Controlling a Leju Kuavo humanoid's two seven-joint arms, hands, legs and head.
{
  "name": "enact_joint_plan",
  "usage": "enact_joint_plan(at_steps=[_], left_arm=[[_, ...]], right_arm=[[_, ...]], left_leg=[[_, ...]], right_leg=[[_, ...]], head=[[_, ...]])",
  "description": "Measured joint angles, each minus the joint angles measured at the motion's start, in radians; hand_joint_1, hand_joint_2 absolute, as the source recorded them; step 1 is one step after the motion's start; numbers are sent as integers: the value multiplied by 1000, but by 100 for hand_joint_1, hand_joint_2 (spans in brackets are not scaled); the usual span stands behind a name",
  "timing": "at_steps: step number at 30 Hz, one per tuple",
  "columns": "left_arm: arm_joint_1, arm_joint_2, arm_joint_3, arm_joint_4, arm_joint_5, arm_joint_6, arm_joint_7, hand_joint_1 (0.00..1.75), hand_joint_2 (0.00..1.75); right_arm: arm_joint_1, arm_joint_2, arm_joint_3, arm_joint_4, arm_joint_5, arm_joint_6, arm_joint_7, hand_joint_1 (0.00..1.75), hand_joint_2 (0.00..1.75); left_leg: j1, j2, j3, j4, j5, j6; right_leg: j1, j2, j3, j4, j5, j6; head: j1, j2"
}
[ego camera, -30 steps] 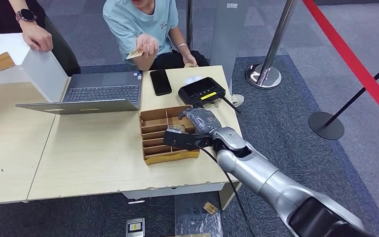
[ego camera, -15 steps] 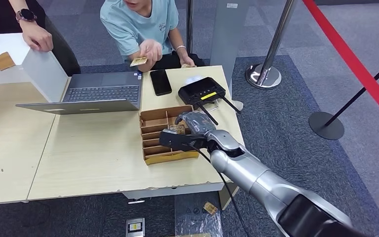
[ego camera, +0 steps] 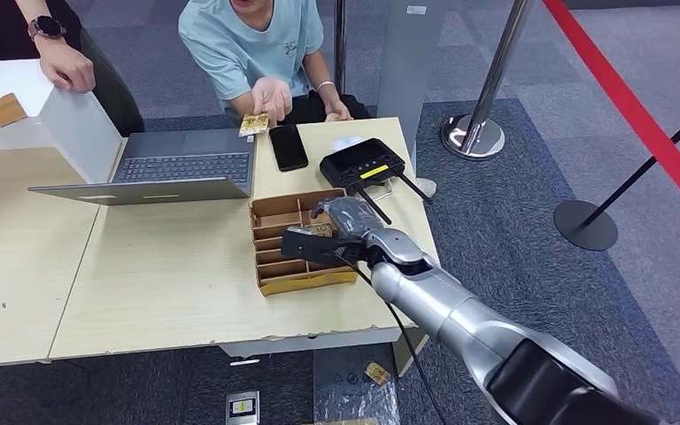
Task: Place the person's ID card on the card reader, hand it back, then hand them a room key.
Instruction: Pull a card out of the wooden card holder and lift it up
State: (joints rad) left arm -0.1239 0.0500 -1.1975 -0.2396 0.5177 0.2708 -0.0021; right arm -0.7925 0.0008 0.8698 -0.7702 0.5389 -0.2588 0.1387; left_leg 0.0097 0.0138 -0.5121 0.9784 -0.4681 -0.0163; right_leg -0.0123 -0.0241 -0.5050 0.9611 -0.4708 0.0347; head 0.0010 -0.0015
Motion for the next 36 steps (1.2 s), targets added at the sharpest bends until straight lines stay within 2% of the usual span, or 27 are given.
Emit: enact_joint_plan(at_steps=[8, 10, 12, 14, 15, 36], left_arm=[[0, -1, 0, 0, 0, 0, -4, 0, 175], [0, -1, 0, 0, 0, 0, -4, 0, 175], [0, -1, 0, 0, 1, 0, -3, 0, 175], [0, -1, 0, 0, 2, 0, -1, 0, 175], [0, -1, 0, 0, 2, 0, 0, 0, 175], [0, -7, 0, 0, 6, 0, -2, 0, 175]], right_arm=[[-2, 15, 0, 35, -4, -4, -11, 73, 175], [-2, 17, 0, 43, -6, -4, -12, 95, 175], [-2, 19, 0, 52, -7, -5, -13, 134, 175], [-2, 20, 1, 62, -6, -4, -14, 164, 175], [-3, 21, 1, 66, -5, -4, -14, 172, 175], [-13, 29, 2, 92, -1, -16, -20, 175, 175]], left_leg=[[0, 0, 0, 0, 0, 0], [0, 0, 0, 0, 0, 0], [0, 0, 0, 0, 0, 0], [0, 0, 0, 0, 0, 0], [0, 0, 0, 0, 0, 0], [0, 0, 0, 0, 0, 0]], right_leg=[[0, 0, 0, 0, 0, 0], [0, 0, 0, 0, 0, 0], [0, 0, 0, 0, 0, 0], [0, 0, 0, 0, 0, 0], [0, 0, 0, 0, 0, 0], [0, 0, 0, 0, 0, 0]], head=[[0, 0], [0, 0], [0, 0], [0, 0], [0, 0], [0, 0]])
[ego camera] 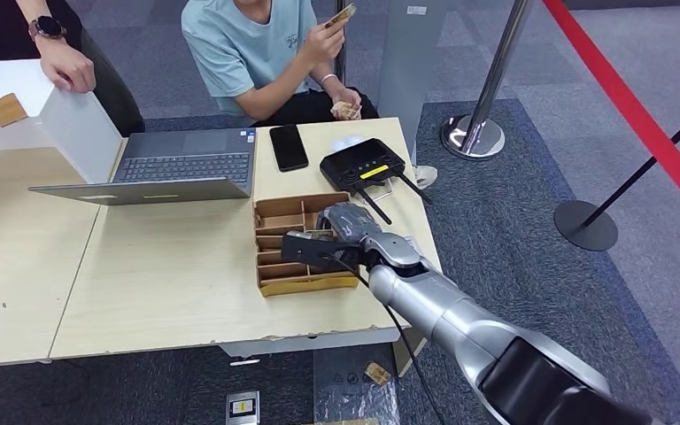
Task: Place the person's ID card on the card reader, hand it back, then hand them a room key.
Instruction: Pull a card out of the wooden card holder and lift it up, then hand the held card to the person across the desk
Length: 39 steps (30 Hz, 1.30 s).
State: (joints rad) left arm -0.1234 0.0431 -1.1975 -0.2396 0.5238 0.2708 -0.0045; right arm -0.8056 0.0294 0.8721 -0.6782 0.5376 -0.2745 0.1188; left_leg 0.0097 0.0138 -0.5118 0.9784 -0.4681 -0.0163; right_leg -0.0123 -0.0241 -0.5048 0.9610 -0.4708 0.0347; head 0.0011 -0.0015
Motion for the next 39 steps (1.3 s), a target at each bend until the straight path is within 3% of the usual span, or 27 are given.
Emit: enact_joint_plan(at_steps=[24, 39], left_arm=[[3, -8, 0, 0, 4, 11, -20, 0, 175], [3, -9, 0, 0, 3, 13, -19, 0, 175]], right_arm=[[-49, -139, -65, -165, -34, -19, 76, 175, 175], [-15, -170, -71, -199, -38, -15, 78, 175, 175]], left_leg=[[0, 0, -1, 0, 0, 0], [0, 0, 0, 0, 0, 0]], right_leg=[[0, 0, -1, 0, 0, 0], [0, 0, -1, 0, 0, 0]], head=[[0, 0], [0, 0]])
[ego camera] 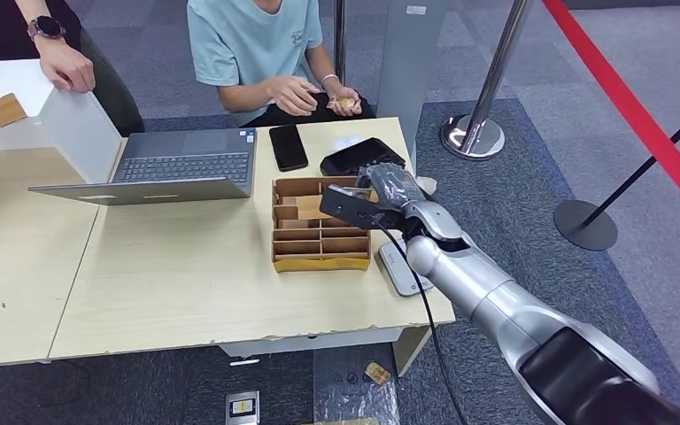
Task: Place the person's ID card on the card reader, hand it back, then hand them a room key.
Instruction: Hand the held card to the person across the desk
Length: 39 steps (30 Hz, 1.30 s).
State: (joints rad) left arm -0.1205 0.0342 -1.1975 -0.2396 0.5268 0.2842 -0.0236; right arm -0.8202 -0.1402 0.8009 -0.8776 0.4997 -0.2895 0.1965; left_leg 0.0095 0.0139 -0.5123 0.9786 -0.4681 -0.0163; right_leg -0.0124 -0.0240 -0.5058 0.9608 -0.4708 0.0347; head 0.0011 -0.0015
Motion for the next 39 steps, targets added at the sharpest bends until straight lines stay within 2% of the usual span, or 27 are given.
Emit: enact_joint_plan(at_steps=[6, 14, 24, 30, 39], left_arm=[[0, -1, 0, 0, 0, 0, 1, 0, 175], [0, -1, 0, 0, -3, -2, 9, 0, 175], [0, -1, 0, 0, -13, 1, -2, 0, 175], [-8, -2, 0, 0, -26, -3, 2, 0, 175], [-10, -6, 0, 0, -35, -11, 10, 0, 175]], right_arm=[[11, -12, -4, -6, -3, -1, 4, 175, 175], [31, -55, -26, -22, -1, -14, 18, 175, 175], [6, -87, -53, -55, 15, -10, 36, 175, 175], [-80, -64, -51, -54, 42, 15, 35, 175, 175], [-149, 22, -25, -16, 51, 21, 0, 175, 175]], left_leg=[[0, 0, 1, 0, 0, 0], [0, 0, 0, 0, 0, 0], [0, 0, -1, 0, 0, 0], [0, 0, -2, 0, 0, 0], [0, 0, -2, 0, 0, 0]], right_leg=[[0, 0, 0, 0, 0, 0], [0, 0, 1, 0, 0, 0], [0, 0, 0, 0, 0, 0], [0, 0, -1, 1, 0, 0], [0, 0, -1, 1, 0, 0]], head=[[0, 0], [0, 0], [0, 0], [0, 0], [0, 0]])
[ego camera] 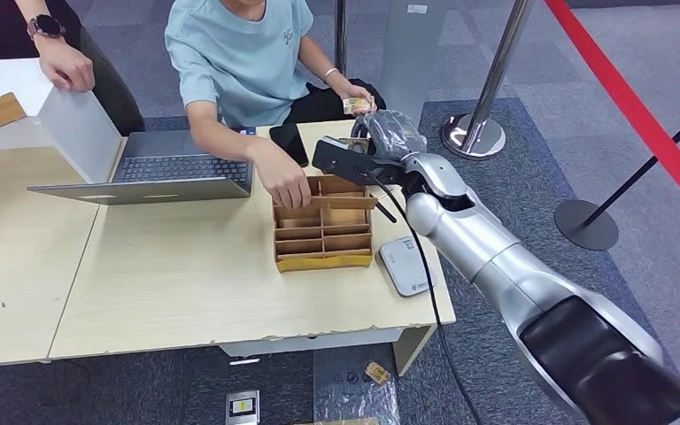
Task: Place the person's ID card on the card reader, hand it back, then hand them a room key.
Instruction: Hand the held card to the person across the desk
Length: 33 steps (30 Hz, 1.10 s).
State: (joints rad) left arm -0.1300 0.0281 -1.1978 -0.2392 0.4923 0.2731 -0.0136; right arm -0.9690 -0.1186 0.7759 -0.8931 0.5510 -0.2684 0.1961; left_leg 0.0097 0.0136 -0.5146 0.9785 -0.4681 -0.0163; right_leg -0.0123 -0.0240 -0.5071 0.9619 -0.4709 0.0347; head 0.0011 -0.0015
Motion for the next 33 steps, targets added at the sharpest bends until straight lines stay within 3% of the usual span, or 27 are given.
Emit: enact_joint_plan(at_steps=[17, 33], left_arm=[[-15, -5, -1, 0, -21, -9, -2, 0, 175], [-10, -5, -1, 0, -31, -17, 14, 0, 175]], right_arm=[[-28, 149, 56, 102, 26, 21, -55, 175, 175], [-66, 191, 94, 173, 32, 20, -62, 175, 175]], left_leg=[[0, 0, 0, 0, 0, 0], [0, 0, 0, 0, 0, 0]], right_leg=[[0, 0, 0, 0, 0, 0], [0, 0, 0, 0, 0, 0]], head=[[0, 0], [0, 0]])
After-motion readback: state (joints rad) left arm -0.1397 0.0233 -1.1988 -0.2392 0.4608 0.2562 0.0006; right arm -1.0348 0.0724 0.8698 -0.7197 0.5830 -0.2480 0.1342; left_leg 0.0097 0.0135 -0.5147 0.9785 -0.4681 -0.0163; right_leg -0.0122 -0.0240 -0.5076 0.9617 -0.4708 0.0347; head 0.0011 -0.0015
